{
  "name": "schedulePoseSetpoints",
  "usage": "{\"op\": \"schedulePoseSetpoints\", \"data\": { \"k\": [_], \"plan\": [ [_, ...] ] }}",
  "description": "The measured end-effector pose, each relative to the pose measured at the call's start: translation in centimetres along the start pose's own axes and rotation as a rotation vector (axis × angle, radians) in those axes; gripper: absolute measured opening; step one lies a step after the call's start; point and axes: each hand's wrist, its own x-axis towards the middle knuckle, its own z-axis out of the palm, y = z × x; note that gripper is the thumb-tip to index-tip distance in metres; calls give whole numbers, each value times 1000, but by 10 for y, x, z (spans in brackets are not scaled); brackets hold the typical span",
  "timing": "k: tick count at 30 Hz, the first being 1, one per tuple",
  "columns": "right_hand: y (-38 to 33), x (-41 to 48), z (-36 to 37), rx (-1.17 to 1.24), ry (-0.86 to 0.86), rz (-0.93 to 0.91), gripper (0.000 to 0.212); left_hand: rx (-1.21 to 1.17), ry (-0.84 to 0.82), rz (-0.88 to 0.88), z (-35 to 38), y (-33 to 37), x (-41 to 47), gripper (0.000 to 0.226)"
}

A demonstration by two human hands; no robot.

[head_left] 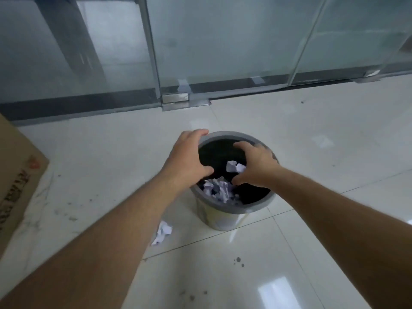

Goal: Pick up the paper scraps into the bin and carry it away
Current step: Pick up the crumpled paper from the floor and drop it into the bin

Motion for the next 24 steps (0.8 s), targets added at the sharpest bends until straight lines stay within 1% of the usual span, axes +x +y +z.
{"op": "schedulePoseSetpoints", "data": {
  "k": [2, 4, 6, 8, 9, 10, 12, 14, 15, 17, 18, 20, 21, 23, 24],
  "plan": [
    [-28, -6, 6, 23, 64, -87, 87, 26, 47, -52, -22, -30, -3, 90],
    [-64, -19, 21, 155, 183, -250, 71, 118, 14, -154, -40, -73, -13, 90],
    [-99, -42, 48, 296, 256, -489, 53, 233, -119, -231, -48, -115, -30, 94],
    [-120, -66, 89, 324, 205, -666, 41, 363, -282, -256, -39, -150, -49, 97],
    [-123, -77, 116, 324, 135, -700, 39, 419, -348, -276, -31, -165, -58, 99],
    [-120, -87, 144, 322, 37, -696, 41, 471, -416, -292, -21, -177, -65, 102],
    [-105, -107, 202, 287, -204, -614, 51, 570, -548, -267, -3, -198, -79, 116],
    [-84, -129, 252, 197, -435, -534, 72, 683, -637, -160, 11, -213, -87, 123],
    [-75, -141, 274, 149, -531, -520, 85, 749, -656, -112, 19, -218, -91, 126],
    [-62, -163, 309, 89, -668, -552, 108, 852, -635, -32, 36, -229, -96, 129],
    [-58, -171, 323, 61, -693, -603, 116, 878, -650, -16, 43, -232, -97, 123],
    [-53, -180, 342, -17, -671, -751, 126, 870, -688, 24, 50, -236, -99, 94],
    [-53, -181, 347, -64, -648, -837, 128, 855, -683, 48, 52, -237, -99, 90],
    [-58, -183, 353, -142, -632, -997, 128, 919, -612, 76, 60, -237, -100, 100],
    [-63, -184, 355, -169, -635, -1052, 125, 948, -601, 100, 63, -239, -101, 101]
  ]
}}
